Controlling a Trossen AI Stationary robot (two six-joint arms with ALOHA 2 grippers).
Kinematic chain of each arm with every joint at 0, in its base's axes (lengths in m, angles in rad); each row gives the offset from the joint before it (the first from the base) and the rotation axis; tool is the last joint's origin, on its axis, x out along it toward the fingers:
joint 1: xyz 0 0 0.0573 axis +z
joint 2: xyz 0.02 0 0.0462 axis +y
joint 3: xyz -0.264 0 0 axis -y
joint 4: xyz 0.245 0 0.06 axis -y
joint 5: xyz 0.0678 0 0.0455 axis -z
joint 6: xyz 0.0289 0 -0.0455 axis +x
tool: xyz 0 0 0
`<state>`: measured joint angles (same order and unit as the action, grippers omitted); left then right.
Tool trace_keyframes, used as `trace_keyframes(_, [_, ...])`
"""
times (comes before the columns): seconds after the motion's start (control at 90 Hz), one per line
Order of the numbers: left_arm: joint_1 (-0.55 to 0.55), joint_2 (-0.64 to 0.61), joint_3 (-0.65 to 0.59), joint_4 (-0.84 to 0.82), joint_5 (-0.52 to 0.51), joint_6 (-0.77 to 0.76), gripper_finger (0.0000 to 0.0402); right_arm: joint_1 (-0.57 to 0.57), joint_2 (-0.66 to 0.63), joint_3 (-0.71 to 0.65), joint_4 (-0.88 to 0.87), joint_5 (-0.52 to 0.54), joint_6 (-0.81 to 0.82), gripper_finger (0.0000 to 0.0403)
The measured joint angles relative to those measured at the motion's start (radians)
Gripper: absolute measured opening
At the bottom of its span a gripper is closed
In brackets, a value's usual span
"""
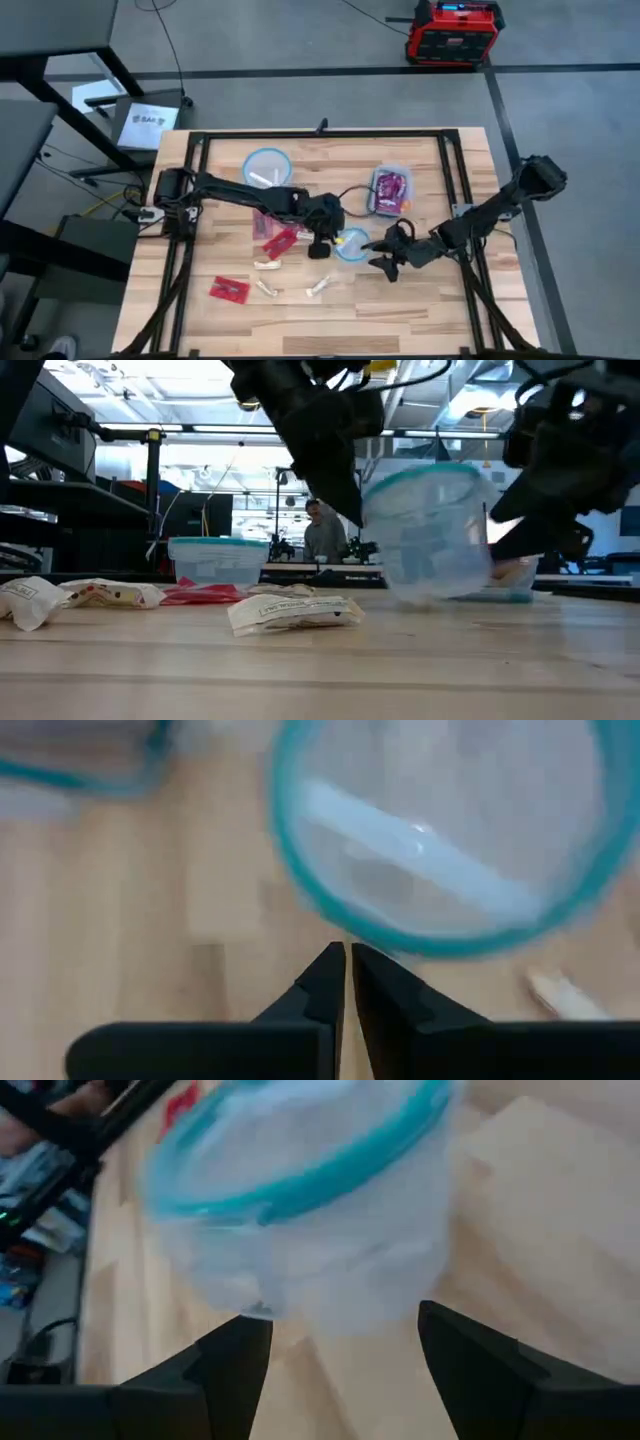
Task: Sort candy
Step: Open the center transparent bin
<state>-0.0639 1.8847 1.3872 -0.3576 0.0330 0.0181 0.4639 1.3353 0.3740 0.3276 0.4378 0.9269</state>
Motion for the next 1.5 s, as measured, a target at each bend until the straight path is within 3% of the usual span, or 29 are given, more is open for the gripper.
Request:
trace_keyframes(0.544, [-0.059,0.000,0.003,0.017,-0.003,-0.034,0.0013,-0.081,-0.233,0.000,-0.423,-0.017,-0.062,0.0240])
trace_keyframes(0.7, [-0.058,-0.001,0.004,0.011,-0.010,-0.029,0.0013,-0.046,-0.338,0.000,-0.478,-0.060,-0.060,0.0240])
trace_keyframes(0.867, [-0.058,-0.001,0.058,-0.046,-0.011,-0.015,0.0013,0.057,-0.375,0.001,-0.422,-0.069,-0.016,0.0240])
trace_keyframes(1.133, [-0.057,-0.004,0.158,-0.092,-0.012,0.071,0.0013,0.220,-0.231,0.001,-0.288,-0.015,-0.016,0.0240])
trace_keyframes(1.356, [-0.039,-0.004,0.159,0.019,-0.013,0.108,0.0013,0.195,-0.016,0.001,-0.190,-0.004,-0.007,0.0240])
trace_keyframes(1.5, [-0.020,-0.004,0.159,0.009,-0.015,0.113,0.0013,0.182,0.109,0.001,0.022,-0.006,-0.065,0.0240])
